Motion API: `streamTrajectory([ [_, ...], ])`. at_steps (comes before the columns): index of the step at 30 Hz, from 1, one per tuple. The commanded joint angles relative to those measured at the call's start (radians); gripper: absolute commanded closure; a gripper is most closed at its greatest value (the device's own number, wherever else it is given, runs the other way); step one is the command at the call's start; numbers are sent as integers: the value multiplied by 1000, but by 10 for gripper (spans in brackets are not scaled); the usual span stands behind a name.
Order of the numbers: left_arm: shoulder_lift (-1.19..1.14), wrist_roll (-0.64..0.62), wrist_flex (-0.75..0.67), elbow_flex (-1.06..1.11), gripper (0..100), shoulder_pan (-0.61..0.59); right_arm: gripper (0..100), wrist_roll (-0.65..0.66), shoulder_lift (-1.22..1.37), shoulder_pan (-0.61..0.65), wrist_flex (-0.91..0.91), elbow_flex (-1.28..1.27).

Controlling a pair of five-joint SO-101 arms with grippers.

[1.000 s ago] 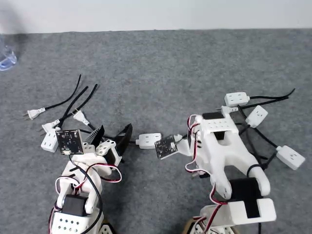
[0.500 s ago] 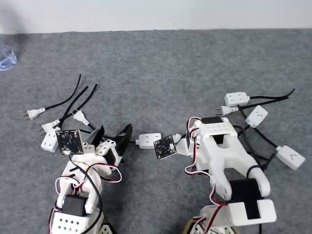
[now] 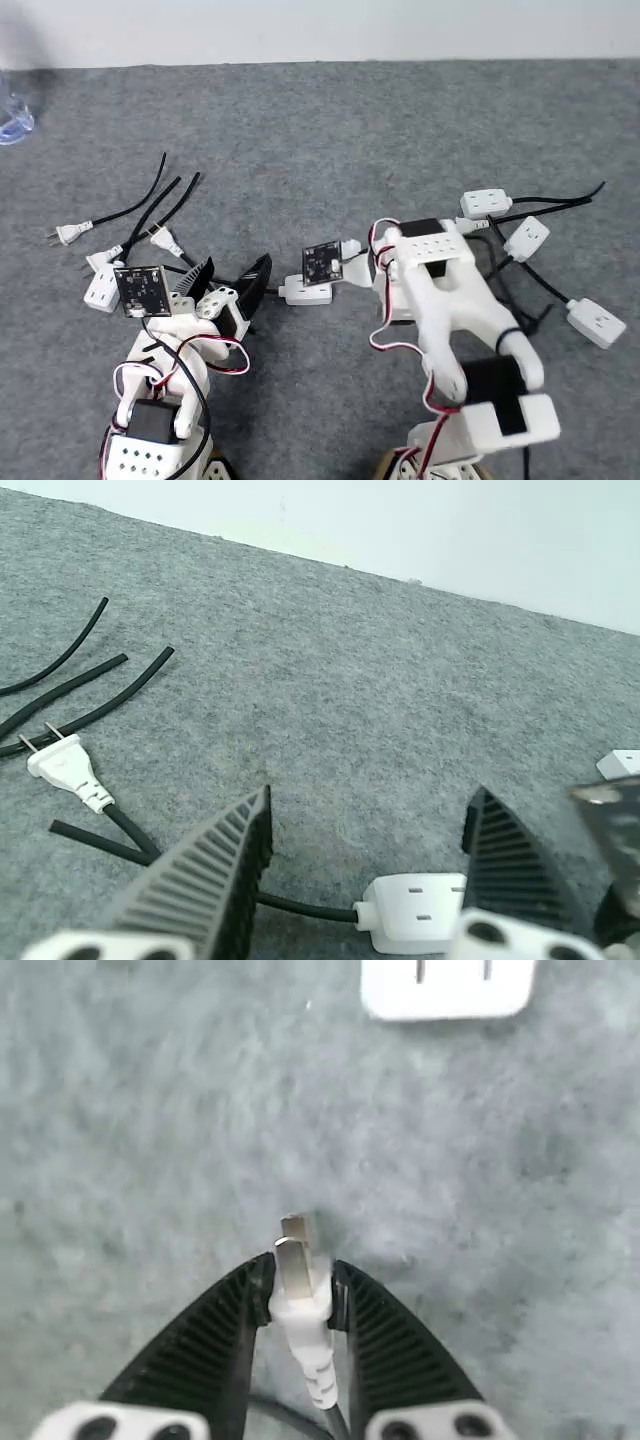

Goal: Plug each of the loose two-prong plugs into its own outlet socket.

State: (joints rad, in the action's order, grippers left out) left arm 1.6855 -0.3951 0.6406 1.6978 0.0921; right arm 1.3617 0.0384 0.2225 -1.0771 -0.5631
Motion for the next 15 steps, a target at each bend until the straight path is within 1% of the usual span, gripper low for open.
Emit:
streamTrajectory([
  [1,0,-3,5,-7,706,0,988,-84,54,4,48,64],
  [2,0,-3,5,-7,706,0,986,-97,70,4,50,64],
  [4,0,-3,5,-7,706,0,941,-120,88,4,51,72],
  [7,0,-3,5,-7,706,0,799,-183,74,-5,45,103],
  [8,0,-3,5,-7,706,0,771,-193,61,-10,45,107],
  [9,0,-3,5,-7,706,0,764,-193,47,-10,45,109],
  [15,0,-3,5,-7,706,0,801,-193,-22,-12,44,110],
])
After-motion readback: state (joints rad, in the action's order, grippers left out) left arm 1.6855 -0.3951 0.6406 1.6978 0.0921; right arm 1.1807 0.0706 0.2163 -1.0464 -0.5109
